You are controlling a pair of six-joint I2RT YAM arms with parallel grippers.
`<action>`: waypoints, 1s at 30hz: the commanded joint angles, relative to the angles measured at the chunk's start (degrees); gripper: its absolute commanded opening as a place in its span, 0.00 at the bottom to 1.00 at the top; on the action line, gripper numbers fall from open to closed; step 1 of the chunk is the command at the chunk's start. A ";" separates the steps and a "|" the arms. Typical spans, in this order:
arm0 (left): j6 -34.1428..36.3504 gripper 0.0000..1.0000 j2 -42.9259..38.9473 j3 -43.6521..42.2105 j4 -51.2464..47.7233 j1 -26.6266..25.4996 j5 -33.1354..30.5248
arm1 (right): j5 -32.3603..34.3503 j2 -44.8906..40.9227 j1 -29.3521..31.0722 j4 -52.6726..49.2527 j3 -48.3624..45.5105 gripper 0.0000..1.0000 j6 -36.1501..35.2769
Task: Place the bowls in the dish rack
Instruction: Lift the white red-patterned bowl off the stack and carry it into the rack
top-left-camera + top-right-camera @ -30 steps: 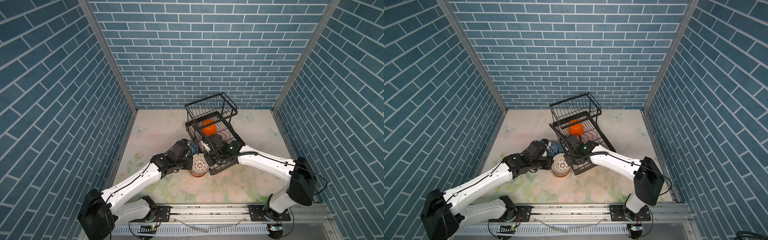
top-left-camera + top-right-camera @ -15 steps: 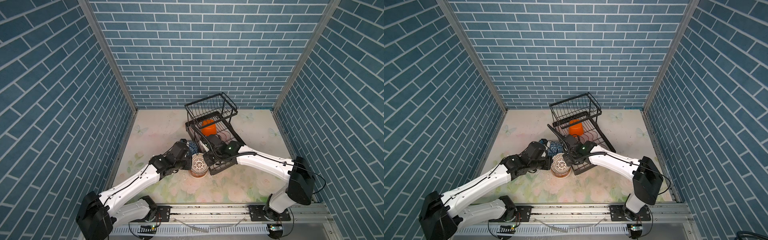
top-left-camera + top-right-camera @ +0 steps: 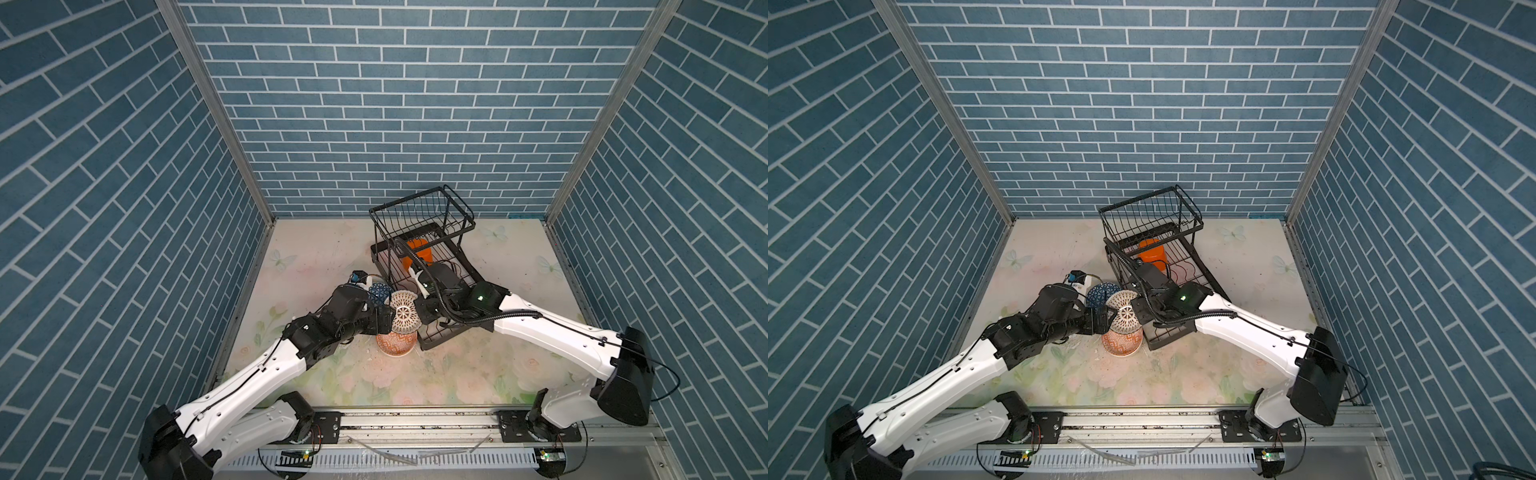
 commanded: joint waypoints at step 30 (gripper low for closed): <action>2.01 1.00 -4.77 -8.15 12.13 0.68 -1.39 | 40.14 5.66 -9.78 18.06 -10.18 0.00 -21.28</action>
